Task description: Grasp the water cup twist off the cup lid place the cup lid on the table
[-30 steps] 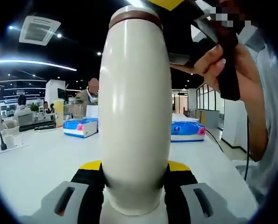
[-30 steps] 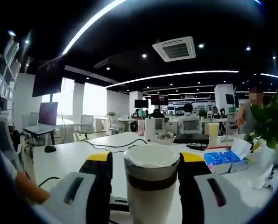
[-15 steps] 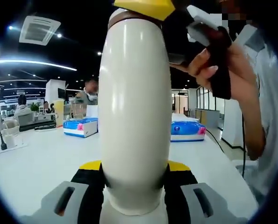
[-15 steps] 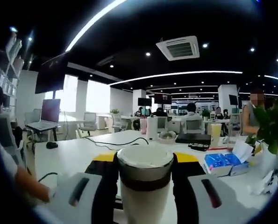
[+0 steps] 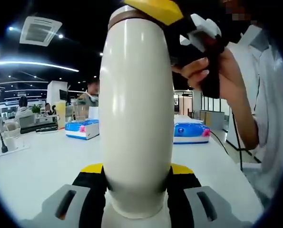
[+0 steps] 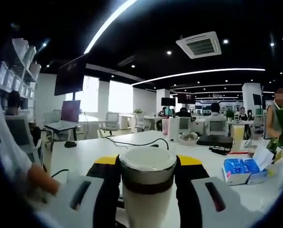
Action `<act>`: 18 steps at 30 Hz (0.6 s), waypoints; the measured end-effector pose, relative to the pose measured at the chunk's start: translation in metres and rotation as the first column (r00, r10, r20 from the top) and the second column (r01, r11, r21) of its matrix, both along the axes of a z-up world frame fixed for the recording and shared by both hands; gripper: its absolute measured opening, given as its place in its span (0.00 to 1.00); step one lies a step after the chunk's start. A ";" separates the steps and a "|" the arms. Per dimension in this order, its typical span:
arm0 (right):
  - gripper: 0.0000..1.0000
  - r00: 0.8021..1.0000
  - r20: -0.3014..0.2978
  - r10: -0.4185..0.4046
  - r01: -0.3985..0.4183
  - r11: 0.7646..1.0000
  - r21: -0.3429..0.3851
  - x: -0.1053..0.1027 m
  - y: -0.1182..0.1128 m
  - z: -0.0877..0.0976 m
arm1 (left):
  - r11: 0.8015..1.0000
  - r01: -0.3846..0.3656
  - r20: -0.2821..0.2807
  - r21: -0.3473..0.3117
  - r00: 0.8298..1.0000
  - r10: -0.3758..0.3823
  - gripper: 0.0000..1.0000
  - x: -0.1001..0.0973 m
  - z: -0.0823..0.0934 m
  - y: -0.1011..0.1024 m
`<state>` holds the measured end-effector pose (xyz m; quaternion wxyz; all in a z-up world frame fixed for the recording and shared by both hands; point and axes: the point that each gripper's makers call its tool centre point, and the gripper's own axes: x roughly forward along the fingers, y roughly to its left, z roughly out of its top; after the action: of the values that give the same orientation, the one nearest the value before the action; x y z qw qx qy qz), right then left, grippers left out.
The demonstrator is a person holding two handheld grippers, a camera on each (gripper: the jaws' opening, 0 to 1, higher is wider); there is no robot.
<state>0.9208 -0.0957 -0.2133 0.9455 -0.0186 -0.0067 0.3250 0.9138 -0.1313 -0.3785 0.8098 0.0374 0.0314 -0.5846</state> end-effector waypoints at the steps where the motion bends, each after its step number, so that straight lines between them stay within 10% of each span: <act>1: 0.47 1.000 -0.001 0.014 -0.014 1.000 -0.002 0.000 0.000 0.000 | 1.000 0.000 0.000 0.000 1.000 0.000 0.51 0.000 0.000 0.000; 18: 0.47 0.977 -0.011 0.214 -0.214 0.977 -0.007 0.000 0.005 -0.002 | 1.000 -0.004 -0.002 0.000 1.000 0.004 0.51 0.002 -0.001 -0.001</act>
<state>0.9212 -0.0902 -0.2155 0.9051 -0.0199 -0.0027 0.4248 0.9154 -0.1320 -0.3797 0.8109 0.0368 0.0322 -0.5831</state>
